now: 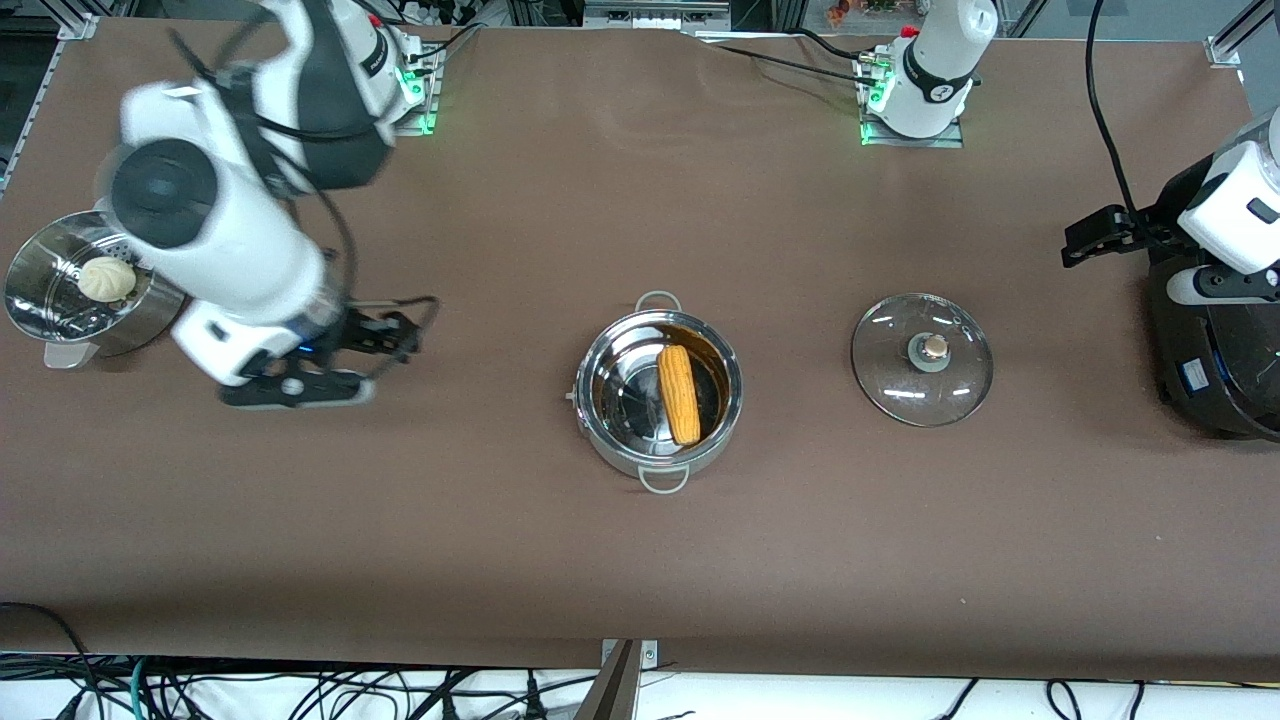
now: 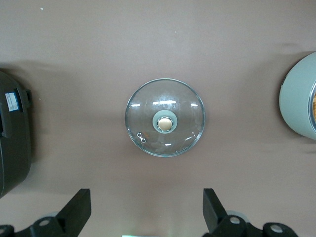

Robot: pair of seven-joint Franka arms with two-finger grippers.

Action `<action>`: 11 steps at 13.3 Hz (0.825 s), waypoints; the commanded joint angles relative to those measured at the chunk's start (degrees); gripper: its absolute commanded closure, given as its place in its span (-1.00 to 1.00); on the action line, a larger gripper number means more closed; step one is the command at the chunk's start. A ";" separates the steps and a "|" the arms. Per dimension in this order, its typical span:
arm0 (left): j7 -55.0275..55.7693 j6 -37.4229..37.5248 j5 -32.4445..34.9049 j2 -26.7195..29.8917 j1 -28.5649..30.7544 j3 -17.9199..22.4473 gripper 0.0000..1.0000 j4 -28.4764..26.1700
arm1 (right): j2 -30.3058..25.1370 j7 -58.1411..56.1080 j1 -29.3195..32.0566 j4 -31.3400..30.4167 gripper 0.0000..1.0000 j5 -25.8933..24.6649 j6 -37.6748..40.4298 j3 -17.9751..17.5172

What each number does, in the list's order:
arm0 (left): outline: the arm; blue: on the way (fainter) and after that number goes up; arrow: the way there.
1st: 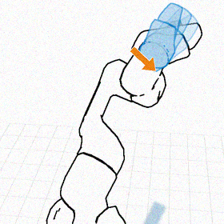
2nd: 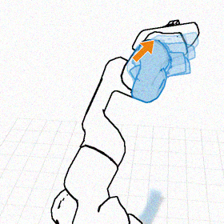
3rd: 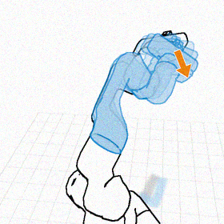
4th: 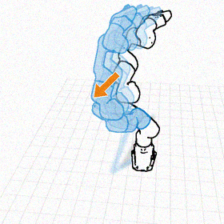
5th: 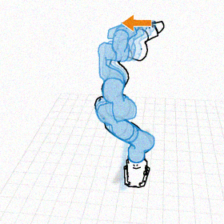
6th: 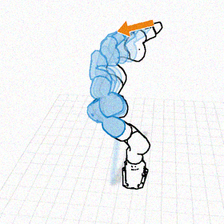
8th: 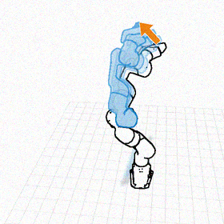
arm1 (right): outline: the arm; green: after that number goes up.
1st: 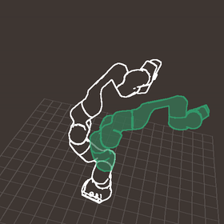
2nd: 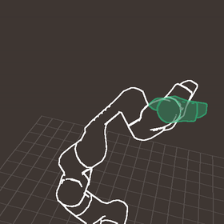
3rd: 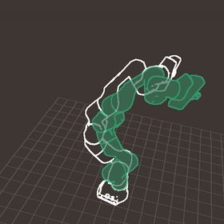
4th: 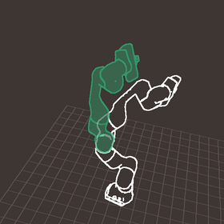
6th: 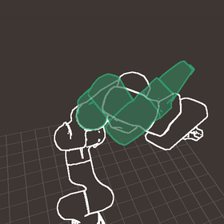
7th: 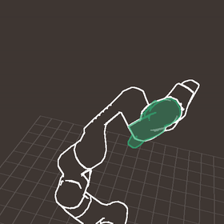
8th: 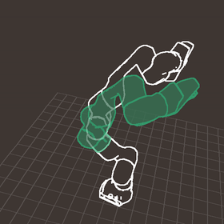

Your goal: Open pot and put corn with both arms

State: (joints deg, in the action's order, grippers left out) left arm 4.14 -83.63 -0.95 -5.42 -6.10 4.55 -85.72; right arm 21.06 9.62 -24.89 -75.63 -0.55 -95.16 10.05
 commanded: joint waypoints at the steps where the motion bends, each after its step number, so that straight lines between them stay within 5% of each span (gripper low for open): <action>1: -0.63 1.36 0.59 -0.12 0.29 -0.24 -1.00 1.35 | -15.83 -6.79 7.81 -17.75 -1.00 -5.14 -0.73 -2.30; 4: -0.89 1.36 0.59 0.15 0.29 -0.24 -1.00 1.26 | -19.04 -10.48 19.86 -19.38 -1.00 -5.25 4.00 -8.54; 11: -1.07 1.45 0.95 0.24 0.29 -0.24 -1.00 1.35 | -21.33 -7.98 21.81 -19.64 -1.00 0.19 0.86 -8.82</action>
State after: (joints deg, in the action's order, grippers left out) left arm 4.14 -83.38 -0.95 -5.39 -6.08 4.54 -85.52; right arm 1.21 -1.44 -4.36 -93.34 -2.18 -92.34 2.28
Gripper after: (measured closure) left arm 0.000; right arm 0.000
